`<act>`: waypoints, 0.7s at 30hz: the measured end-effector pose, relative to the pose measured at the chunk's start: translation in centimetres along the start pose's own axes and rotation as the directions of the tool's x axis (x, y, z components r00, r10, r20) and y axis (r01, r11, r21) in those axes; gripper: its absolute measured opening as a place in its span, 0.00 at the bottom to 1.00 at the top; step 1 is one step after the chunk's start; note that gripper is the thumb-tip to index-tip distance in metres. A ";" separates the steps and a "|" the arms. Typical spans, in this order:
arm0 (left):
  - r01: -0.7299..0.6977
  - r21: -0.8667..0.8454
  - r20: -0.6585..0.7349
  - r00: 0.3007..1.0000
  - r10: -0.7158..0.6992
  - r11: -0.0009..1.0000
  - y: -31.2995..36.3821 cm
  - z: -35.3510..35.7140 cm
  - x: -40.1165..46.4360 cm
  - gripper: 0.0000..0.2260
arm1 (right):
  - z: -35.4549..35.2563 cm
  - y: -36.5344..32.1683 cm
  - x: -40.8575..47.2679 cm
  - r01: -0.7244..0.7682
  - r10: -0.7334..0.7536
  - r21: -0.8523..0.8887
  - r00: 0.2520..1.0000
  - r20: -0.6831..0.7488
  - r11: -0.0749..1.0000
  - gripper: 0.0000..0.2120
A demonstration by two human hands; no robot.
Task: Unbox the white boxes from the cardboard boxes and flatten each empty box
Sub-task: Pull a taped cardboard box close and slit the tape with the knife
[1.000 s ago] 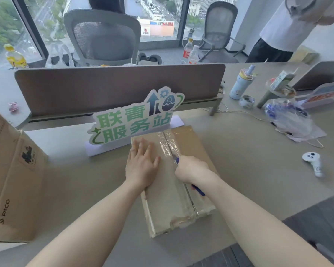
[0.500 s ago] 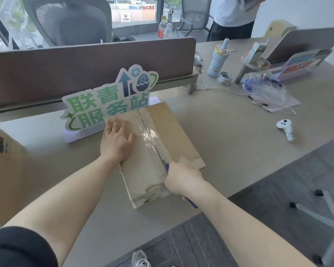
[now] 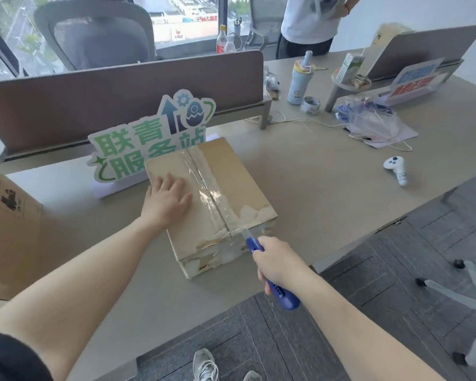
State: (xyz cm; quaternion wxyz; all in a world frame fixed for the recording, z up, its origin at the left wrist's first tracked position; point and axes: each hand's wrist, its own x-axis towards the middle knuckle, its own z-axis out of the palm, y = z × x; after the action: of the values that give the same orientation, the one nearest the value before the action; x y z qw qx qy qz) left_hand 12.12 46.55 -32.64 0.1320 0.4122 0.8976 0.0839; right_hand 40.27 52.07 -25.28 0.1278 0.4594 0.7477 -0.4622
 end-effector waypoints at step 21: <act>-0.309 0.058 0.002 0.951 0.309 0.949 -0.6 1.9 -5.1 0.24 | 10.9 -2.2 0.6 0.106 0.215 0.815 0.938 -0.272 0.569 0.08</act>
State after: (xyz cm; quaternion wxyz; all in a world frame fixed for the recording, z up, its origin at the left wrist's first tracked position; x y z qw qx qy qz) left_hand 15.45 42.33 -33.79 0.1021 0.5509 0.8245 0.0789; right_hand 35.63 43.32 -30.29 -0.2170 0.5617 0.4432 -0.6641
